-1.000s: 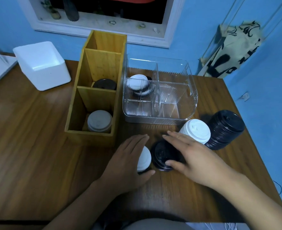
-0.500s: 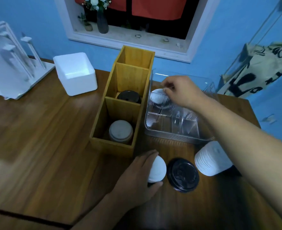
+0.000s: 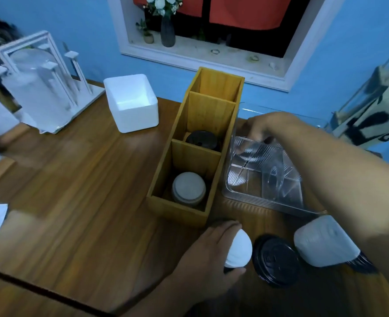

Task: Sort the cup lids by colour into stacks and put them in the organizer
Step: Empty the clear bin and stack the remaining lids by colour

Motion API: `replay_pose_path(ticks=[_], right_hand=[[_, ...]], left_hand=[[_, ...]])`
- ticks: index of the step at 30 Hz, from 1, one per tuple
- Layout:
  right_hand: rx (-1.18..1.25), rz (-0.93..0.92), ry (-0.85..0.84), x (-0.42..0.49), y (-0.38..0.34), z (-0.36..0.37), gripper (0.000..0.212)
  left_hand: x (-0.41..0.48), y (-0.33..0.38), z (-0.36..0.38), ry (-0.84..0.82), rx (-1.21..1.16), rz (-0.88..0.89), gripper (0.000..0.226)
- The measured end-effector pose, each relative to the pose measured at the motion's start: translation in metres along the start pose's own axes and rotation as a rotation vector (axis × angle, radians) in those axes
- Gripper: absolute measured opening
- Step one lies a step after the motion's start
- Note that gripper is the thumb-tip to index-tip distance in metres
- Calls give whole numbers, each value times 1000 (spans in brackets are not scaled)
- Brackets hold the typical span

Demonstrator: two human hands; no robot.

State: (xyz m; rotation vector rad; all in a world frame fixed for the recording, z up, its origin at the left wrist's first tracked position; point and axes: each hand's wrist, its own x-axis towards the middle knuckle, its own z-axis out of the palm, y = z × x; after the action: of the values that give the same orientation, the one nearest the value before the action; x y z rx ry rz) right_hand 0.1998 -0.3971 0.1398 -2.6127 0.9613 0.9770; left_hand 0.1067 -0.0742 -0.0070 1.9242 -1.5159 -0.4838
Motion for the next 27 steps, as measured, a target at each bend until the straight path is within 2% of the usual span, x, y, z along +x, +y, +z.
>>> replay_pose_path(ticks=[3,6,10,16,20,22,27], right_hand=[[1,-32,51,-7,1,-4,86],[-6,-59,151,-19,4,-14,84],[15,-111,316,-47,13,-34,59],[206,-170,500,-121,32,-38,58],[349,-267,491,-187,34,22,58],[366,-328,436,-217,29,70,63],[400,-421,289,-256,5,201,56]], left_hand=[[1,0,0,3,2,3,85],[0,-1,1,15,13,6,85],[-2,-2,2,30,41,21,85],[-2,-2,2,56,55,52,85],[0,-4,2,75,42,64,85],[1,-5,2,86,26,81,85],[3,-11,2,68,-32,98,82]])
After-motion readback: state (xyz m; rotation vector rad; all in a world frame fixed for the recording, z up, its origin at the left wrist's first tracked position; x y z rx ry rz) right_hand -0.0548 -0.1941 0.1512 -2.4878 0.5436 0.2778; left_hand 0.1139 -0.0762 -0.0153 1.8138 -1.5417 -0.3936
